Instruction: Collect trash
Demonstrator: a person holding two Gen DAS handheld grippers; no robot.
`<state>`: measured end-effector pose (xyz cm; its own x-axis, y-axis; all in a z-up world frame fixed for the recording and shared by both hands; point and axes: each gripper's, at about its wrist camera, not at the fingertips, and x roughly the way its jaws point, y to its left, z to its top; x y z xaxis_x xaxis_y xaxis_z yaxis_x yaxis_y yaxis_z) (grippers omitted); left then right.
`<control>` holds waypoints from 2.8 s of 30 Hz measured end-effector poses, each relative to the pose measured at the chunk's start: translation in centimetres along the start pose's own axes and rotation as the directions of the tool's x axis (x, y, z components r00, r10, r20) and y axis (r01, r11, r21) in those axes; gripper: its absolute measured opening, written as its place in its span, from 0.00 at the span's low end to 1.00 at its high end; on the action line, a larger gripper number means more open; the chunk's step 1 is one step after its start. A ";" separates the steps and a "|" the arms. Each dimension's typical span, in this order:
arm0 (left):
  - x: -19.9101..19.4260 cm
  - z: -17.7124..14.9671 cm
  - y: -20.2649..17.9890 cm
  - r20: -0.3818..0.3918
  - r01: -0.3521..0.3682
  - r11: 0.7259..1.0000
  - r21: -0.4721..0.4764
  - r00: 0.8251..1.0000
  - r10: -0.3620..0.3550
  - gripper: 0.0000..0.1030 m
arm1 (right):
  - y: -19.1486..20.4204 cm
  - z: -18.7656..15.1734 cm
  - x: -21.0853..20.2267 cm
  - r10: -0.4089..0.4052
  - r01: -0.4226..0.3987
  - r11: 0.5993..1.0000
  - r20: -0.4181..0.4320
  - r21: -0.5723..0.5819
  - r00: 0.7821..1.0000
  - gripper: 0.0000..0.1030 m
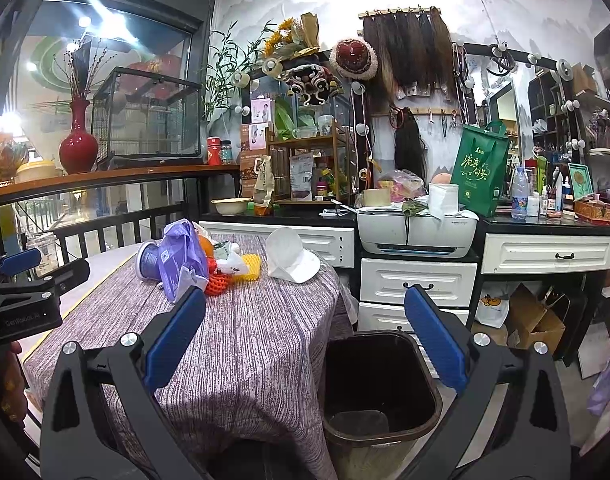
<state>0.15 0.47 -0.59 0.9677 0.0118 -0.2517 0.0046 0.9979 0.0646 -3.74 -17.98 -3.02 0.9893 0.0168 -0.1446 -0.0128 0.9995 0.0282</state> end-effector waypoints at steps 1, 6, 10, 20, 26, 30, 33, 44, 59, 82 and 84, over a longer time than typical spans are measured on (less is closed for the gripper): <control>0.0 0.0 0.0 0.000 0.000 1.000 0.001 1.000 0.000 0.95 | 0.0 0.0 0.0 0.001 -0.001 1.000 0.001 0.002 1.000 0.95; 0.1 0.0 0.0 -0.001 0.001 1.000 0.000 1.000 -0.001 0.95 | -0.1 0.0 0.1 -0.001 0.001 1.000 -0.003 0.000 1.000 0.95; 0.2 -0.2 0.0 -0.004 0.000 1.000 0.001 1.000 0.000 0.95 | -0.2 0.0 0.1 -0.002 0.002 1.000 -0.006 0.001 1.000 0.95; 0.7 -1.5 0.4 -0.038 0.005 1.000 -0.009 0.999 -0.005 0.95 | -0.3 -0.1 0.3 -0.004 0.004 1.000 -0.014 0.004 1.000 0.95; 0.7 -1.4 0.6 -0.052 0.002 1.000 -0.011 0.999 -0.002 0.95 | -0.3 -0.2 0.5 -0.006 0.006 1.000 -0.021 0.002 1.000 0.95; 0.8 -1.2 0.6 -0.057 0.000 1.000 -0.009 0.998 0.000 0.95 | -0.3 -0.2 0.5 -0.008 0.008 1.000 -0.022 0.003 1.000 0.95; 1.0 -1.2 0.6 -0.063 0.001 1.000 -0.011 0.998 -0.002 0.95 | -0.3 -0.2 0.6 -0.007 0.007 1.000 -0.029 0.000 1.000 0.95; 2.3 -1.3 1.0 -0.114 -0.004 1.000 -0.007 0.993 0.003 0.95 | -0.1 -0.5 1.1 -0.010 0.009 1.000 -0.066 -0.017 0.998 0.95; 7.1 -2.3 2.3 -0.330 0.048 0.999 -0.011 0.943 -0.049 0.95 | 0.5 0.1 8.1 0.154 -0.160 0.987 -0.311 0.006 0.938 0.95; 22.9 2.4 -2.0 -0.521 0.043 0.998 0.036 0.853 -0.018 0.82 | -3.0 -0.7 16.2 0.083 -0.066 0.996 -0.427 0.055 0.900 0.95; 23.4 2.2 -1.9 -0.535 0.034 0.999 0.019 0.845 -0.019 0.72 | -3.2 -0.8 16.4 0.081 -0.063 0.996 -0.426 0.058 0.901 0.95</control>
<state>23.39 -1.32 -4.48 0.6824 0.0254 -0.7305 0.0426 0.9963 0.0744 12.37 -20.84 -6.23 0.8284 0.1075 -0.5497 -0.0663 0.9933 0.0944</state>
